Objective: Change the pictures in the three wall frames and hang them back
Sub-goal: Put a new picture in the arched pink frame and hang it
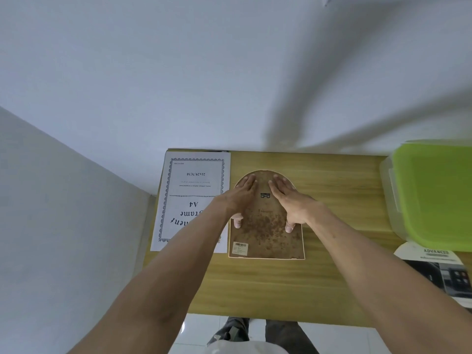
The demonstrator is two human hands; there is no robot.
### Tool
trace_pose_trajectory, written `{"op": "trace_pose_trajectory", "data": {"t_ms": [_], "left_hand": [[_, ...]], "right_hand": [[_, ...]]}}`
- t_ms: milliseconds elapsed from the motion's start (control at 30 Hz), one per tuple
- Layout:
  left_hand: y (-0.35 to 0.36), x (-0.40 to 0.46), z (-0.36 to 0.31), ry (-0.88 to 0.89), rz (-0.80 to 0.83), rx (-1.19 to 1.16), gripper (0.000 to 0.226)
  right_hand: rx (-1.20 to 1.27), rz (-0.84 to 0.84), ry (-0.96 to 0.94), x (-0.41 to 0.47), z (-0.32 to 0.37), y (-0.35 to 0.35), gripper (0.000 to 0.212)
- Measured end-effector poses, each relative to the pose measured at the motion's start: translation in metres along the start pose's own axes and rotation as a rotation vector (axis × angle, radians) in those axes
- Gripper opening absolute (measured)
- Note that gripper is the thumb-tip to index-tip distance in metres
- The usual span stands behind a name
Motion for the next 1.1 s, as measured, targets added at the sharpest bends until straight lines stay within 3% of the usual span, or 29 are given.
{"op": "trace_pose_trajectory", "data": {"t_ms": [133,267,367,500,567,633,700,833,967,1100], "left_hand": [[0.003,-0.001,0.0,-0.014,-0.001,-0.008,0.15],[-0.003,-0.019,-0.004,-0.016,-0.105,0.003,0.138],[0.0,-0.045,-0.003,-0.102,-0.276,-0.118,0.114],[0.018,-0.074,0.0,-0.399,-0.415,-0.613,0.059],[0.017,-0.081,-0.005,-0.449,-0.456,-0.806,0.036],[0.015,-0.088,-0.009,-0.474,-0.483,-0.956,0.037],[0.016,-0.093,-0.007,-0.524,-0.517,-1.109,0.052],[0.006,-0.103,-0.004,-0.479,-0.621,-1.256,0.063],[-0.012,-0.119,-0.007,-0.427,-0.581,-1.364,0.028],[-0.041,-0.146,-0.01,-0.367,-0.644,-1.392,0.023]], "right_hand": [[-0.018,-0.015,0.027,-0.001,0.002,-0.001,0.147],[-0.046,-0.099,0.033,-0.009,0.004,0.0,0.141],[0.119,-0.216,0.11,-0.025,0.004,0.012,0.121],[0.634,-0.377,0.377,-0.052,-0.001,0.036,0.084],[0.782,-0.428,0.463,-0.059,0.001,0.045,0.075],[0.922,-0.461,0.512,-0.062,0.001,0.049,0.066],[1.058,-0.516,0.555,-0.07,0.0,0.047,0.047],[1.178,-0.676,0.601,-0.093,-0.007,0.039,0.026],[1.259,-0.794,0.547,-0.116,-0.003,0.02,0.033],[1.279,-0.849,0.465,-0.14,0.004,-0.011,0.028]]}}
Point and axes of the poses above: each hand's wrist, its own x-axis towards the middle knuckle, its own y-axis out of the palm, z = x × y, the point moved 5 cm from there along x, towards the middle knuckle, and after that the axes turned 3 degrees about x, right-handed, at the moved point
